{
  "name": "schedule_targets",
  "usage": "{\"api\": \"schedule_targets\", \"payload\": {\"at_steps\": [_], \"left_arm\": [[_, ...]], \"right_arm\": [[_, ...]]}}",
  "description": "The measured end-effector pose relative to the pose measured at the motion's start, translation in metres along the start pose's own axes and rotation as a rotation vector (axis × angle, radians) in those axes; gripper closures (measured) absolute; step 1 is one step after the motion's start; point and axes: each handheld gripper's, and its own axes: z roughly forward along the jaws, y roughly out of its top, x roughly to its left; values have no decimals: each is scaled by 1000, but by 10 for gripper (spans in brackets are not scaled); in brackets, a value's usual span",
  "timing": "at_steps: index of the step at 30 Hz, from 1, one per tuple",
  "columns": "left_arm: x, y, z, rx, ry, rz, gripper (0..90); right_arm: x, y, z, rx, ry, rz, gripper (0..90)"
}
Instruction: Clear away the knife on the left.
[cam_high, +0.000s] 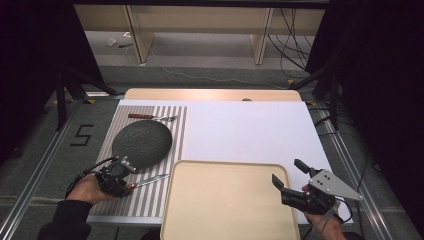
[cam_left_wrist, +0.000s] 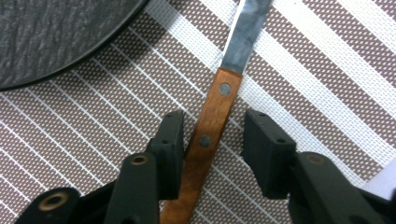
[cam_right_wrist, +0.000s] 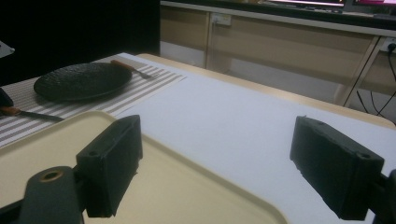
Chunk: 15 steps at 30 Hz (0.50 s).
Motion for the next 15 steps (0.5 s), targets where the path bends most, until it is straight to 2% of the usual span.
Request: {"api": "schedule_targets", "payload": {"at_steps": [9, 15], "left_arm": [[-3, 4, 0, 24, -8, 0, 678], [-6, 6, 0, 42, -9, 25, 739]], "right_arm": [[0, 0, 0, 0, 0, -2, 179], [0, 0, 0, 0, 0, -3, 180]]}}
